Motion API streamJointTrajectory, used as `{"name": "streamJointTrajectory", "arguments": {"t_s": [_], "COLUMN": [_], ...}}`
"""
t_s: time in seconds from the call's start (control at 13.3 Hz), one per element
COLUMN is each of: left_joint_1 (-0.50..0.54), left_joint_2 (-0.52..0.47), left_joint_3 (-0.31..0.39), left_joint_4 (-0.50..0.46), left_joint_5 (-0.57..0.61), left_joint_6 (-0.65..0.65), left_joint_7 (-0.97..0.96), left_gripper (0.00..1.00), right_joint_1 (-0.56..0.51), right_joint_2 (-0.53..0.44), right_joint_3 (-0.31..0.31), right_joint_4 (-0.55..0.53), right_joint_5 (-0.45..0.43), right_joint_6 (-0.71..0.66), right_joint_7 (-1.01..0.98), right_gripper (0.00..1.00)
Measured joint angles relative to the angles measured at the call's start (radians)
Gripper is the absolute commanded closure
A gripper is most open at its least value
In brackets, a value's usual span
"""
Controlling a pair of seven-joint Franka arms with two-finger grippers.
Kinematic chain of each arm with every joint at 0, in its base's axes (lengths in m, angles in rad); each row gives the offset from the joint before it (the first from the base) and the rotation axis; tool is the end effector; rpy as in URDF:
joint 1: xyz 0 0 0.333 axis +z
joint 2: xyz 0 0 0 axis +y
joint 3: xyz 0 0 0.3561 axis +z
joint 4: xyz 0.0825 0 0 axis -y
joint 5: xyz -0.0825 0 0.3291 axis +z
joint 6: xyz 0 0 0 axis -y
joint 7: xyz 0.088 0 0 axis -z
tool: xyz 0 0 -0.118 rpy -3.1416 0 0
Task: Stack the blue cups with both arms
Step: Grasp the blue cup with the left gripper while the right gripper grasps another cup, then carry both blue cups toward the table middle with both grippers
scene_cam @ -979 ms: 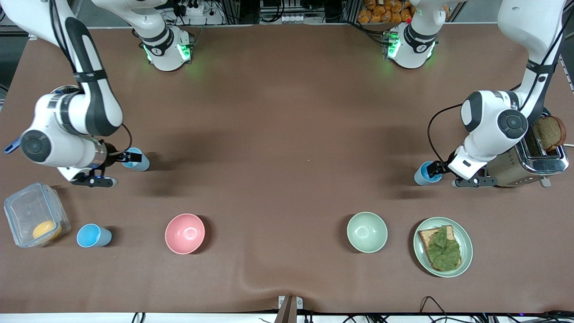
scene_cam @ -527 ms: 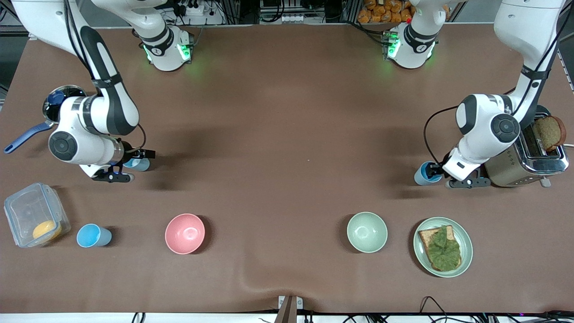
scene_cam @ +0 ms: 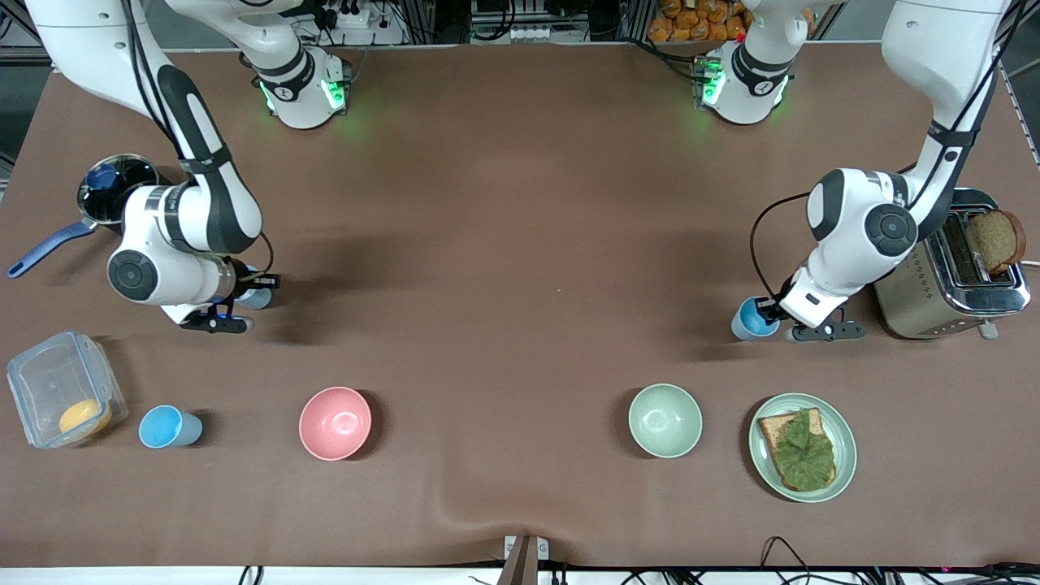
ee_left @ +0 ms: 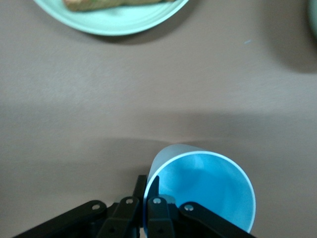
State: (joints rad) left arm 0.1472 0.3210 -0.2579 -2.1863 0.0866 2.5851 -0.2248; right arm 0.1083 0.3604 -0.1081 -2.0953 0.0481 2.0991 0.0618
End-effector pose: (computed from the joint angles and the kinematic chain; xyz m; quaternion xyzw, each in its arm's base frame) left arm 0.5463 -0.0556 0.3234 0.9984 0.0294 0.0421 0.0228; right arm 0.5164 0.0050 0.2944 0.9833 -0.0459 -0.1759 0.0065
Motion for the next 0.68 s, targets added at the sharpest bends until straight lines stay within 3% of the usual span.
{"name": "streamJointTrajectory", "arguments": {"t_s": [0.38, 0.68], "left_joint_1": [-0.002, -0.003], "left_joint_2": [-0.057, -0.057], "left_joint_3": [-0.097, -0.173], "left_joint_4": [0.201, 0.310], "left_joint_5": [0.000, 0.000], "left_joint_6": [-0.295, -0.404], "left_joint_7": [-0.113, -0.225], "left_gripper": [1.00, 1.00], "right_joint_1": [0.008, 0.024], "right_joint_2": [0.010, 0.035], "right_joint_3": [-0.001, 0.000], "right_joint_4": [0.077, 0.147], "right_joint_5": [-0.001, 0.004], "right_joint_6": [-0.094, -0.166], "right_joint_7": [0.005, 0.013], "right_gripper": [1.00, 1.00]}}
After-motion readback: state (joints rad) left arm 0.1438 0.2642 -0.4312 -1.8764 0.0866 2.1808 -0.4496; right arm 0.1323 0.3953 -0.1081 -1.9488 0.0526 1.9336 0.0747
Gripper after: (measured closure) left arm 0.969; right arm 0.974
